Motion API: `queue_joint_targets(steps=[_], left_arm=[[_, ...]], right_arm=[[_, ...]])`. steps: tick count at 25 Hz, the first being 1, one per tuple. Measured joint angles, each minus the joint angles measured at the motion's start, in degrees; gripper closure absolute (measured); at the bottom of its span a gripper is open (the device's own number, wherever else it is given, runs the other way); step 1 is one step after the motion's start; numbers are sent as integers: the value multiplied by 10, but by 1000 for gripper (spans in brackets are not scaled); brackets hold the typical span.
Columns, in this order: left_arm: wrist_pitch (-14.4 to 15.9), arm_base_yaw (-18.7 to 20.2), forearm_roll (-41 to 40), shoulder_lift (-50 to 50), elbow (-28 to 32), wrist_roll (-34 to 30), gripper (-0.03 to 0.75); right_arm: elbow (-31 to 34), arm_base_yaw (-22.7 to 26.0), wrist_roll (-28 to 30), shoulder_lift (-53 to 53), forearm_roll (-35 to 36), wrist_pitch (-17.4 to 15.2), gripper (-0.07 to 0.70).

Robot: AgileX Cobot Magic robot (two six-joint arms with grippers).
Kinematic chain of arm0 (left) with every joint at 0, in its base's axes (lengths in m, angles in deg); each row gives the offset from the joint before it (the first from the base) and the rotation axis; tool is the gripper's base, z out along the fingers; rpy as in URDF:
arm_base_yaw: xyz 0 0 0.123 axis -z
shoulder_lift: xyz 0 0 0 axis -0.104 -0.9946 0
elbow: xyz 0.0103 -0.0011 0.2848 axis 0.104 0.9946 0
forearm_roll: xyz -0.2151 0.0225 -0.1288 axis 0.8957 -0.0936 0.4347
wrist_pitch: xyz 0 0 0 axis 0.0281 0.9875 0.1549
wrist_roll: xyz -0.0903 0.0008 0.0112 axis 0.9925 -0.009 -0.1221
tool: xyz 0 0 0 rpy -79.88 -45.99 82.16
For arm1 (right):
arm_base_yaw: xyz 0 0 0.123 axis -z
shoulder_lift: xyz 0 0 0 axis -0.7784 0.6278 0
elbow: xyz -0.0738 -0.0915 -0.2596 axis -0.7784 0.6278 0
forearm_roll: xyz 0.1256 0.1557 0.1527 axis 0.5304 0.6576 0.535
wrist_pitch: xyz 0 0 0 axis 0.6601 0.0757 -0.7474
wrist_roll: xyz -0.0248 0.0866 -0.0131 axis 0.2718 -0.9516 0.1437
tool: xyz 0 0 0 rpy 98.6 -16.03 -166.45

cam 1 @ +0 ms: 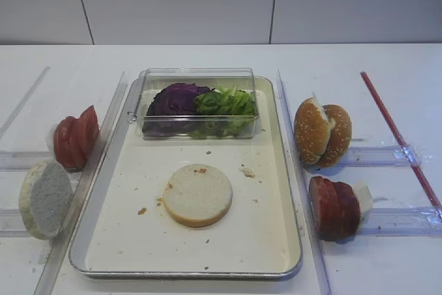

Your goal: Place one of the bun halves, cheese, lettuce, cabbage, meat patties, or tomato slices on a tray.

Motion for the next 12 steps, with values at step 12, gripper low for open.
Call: queue_joint_targets(steps=[12], left_arm=[[-5,0,0,2,1,-1,409]], right_arm=[[0,0,0,0,0,0,76]])
